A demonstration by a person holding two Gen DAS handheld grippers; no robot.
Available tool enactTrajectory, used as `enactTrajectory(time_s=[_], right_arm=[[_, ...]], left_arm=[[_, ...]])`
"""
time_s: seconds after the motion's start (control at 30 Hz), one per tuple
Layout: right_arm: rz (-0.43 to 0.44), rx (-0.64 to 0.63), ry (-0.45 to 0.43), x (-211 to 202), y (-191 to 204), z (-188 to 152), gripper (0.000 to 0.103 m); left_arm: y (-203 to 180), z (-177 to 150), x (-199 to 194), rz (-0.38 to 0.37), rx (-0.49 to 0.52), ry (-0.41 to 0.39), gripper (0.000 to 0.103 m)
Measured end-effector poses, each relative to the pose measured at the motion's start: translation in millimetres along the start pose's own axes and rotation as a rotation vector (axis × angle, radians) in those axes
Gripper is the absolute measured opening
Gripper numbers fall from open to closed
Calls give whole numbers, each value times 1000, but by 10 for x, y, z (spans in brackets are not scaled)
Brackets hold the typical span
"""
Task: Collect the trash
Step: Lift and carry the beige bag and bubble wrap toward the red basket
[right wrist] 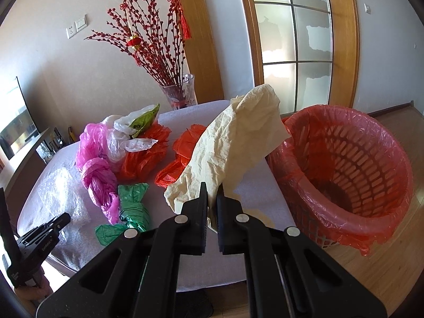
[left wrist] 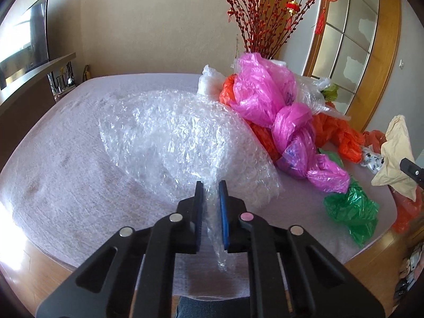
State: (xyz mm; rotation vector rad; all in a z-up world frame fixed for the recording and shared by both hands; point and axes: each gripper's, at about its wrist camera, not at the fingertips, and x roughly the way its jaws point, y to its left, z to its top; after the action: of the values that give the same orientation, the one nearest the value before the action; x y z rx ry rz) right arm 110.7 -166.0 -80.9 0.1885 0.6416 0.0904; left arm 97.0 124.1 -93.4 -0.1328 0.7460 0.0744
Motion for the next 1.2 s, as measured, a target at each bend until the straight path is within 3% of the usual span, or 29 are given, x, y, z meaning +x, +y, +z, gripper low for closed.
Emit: enactTrajectory(time_s=[0.3,0.67,1.2], right_arm=[[-1,8,-7,-33,-41,-8,6],[-1,5,6,-35,-61,-86,6],[-10,10,-87,-325,-126,102,3]], left_arm=[[94,228,-299,-43,8,-83,11],[221,327,-360,-57,18,-95,11],[-398,656,-680,-196,187,-188,11]])
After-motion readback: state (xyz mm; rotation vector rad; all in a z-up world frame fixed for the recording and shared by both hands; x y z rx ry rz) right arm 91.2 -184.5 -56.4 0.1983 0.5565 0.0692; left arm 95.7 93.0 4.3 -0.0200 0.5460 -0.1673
